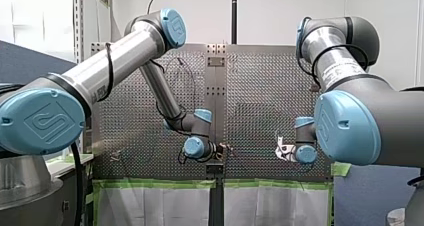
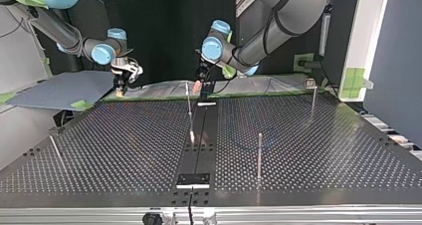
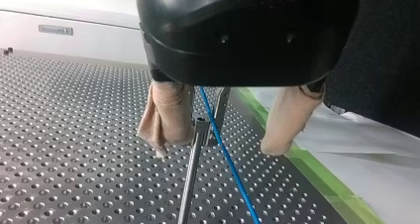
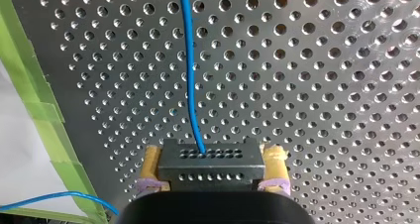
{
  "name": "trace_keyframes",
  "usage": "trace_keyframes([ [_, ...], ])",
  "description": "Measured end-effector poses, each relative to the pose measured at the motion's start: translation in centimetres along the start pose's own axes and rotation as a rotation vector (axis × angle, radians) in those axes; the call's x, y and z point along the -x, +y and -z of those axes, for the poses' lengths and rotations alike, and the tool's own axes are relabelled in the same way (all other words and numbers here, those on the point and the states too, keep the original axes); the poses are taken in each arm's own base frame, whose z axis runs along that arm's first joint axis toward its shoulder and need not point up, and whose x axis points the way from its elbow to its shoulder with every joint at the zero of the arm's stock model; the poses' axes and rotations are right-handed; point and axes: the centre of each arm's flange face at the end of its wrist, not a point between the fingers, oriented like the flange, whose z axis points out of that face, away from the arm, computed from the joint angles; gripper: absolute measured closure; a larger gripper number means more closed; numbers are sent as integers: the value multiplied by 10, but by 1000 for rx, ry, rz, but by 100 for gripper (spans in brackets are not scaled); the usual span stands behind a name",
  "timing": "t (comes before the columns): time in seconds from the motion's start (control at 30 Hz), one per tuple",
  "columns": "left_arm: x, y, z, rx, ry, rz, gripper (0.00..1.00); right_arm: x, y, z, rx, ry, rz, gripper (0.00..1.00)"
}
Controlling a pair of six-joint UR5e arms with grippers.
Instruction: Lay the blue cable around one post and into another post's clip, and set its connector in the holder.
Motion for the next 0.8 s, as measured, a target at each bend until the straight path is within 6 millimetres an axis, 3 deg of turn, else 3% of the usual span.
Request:
trace_keyframes([
  [0.8,16,-6,5,-30,-6,-45,2,5,0,0,0,-6,-6,82],
])
